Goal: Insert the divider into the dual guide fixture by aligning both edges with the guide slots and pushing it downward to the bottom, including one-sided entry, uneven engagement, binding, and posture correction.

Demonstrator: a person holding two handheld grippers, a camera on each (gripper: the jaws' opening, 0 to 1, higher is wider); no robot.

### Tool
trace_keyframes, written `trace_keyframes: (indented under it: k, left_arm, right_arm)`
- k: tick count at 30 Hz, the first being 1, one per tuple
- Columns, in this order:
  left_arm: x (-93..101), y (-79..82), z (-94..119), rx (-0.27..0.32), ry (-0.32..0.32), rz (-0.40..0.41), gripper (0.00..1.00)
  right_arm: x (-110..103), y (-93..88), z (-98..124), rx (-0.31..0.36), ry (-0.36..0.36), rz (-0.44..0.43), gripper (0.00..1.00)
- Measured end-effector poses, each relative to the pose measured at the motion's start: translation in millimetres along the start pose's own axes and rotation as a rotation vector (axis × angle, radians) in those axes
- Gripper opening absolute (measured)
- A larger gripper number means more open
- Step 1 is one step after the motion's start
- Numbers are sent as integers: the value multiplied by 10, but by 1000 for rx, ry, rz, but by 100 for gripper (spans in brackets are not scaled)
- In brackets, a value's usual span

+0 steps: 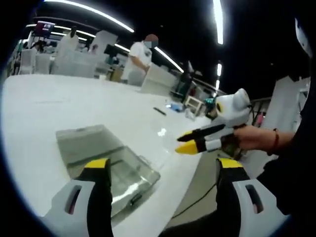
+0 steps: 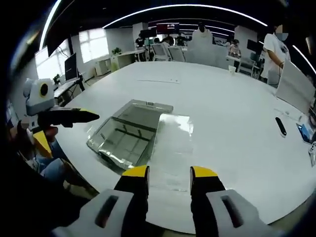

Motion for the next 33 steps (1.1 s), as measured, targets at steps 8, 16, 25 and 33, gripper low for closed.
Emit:
trace_keyframes:
  k: [8,16,25,33]
  left_arm:
    - [3,-4,-28,2,-1,8,85]
    - [-11,14,-67,-10,9,15,83]
    - [-77,60,-29,-16,46,23,81]
    - [-126,92,13,8,93,58,79]
  right_arm:
    - [-42,49,11,20,22,13,28]
    - [-93,93,-50,59,55,12,29]
    - [-178,138,-182,86,119,17,29]
    - [-257,220,-259,109,184,59,29]
Point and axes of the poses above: the point that each gripper's makers call its tool centre point, and the gripper's own axes: z roughly backward along the fingers, x roughly to its right, y roughly out of its top, the point moved 10 cm from there along z, roughly backward along the fingers, and after that the axes turned 9 degrees about x, right-handed, at the moved point
